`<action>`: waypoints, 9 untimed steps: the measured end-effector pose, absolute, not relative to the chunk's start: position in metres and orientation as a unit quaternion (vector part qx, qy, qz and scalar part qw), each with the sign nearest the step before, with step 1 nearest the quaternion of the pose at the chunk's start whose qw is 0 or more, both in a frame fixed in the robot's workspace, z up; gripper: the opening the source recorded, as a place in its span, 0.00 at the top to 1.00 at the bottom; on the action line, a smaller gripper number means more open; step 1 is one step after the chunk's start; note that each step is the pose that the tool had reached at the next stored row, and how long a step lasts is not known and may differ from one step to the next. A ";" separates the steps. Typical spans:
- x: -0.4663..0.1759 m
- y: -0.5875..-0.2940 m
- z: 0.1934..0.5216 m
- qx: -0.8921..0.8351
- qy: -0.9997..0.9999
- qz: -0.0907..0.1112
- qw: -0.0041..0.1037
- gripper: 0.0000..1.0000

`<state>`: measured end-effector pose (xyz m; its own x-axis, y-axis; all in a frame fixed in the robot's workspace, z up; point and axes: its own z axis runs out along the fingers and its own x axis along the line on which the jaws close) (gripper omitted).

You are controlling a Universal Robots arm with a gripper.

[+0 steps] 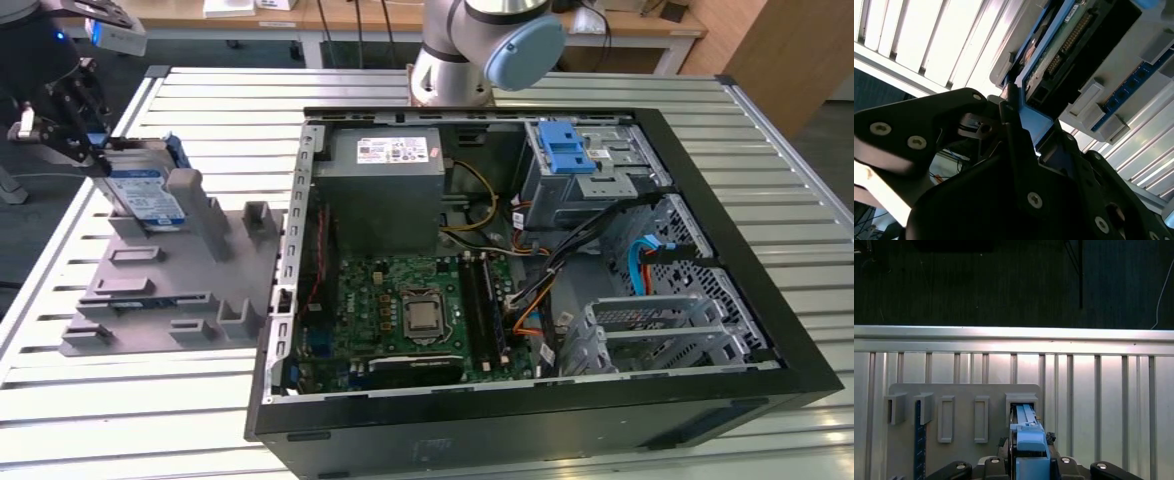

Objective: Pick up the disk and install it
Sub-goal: 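Pick up the disk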

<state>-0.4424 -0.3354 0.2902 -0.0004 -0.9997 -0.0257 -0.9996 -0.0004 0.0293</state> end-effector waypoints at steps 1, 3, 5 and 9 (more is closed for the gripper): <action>-0.442 -0.335 0.290 0.707 -0.707 -0.019 0.001 0.64; -0.442 -0.335 0.290 0.707 -0.707 -0.019 0.001 0.64; -0.442 -0.335 0.290 0.707 -0.707 -0.019 0.001 0.64; -0.442 -0.335 0.293 0.707 -0.707 -0.019 0.001 0.64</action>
<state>-0.4424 -0.3353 0.2932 -0.0002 -0.9997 -0.0256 -0.9996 -0.0005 0.0293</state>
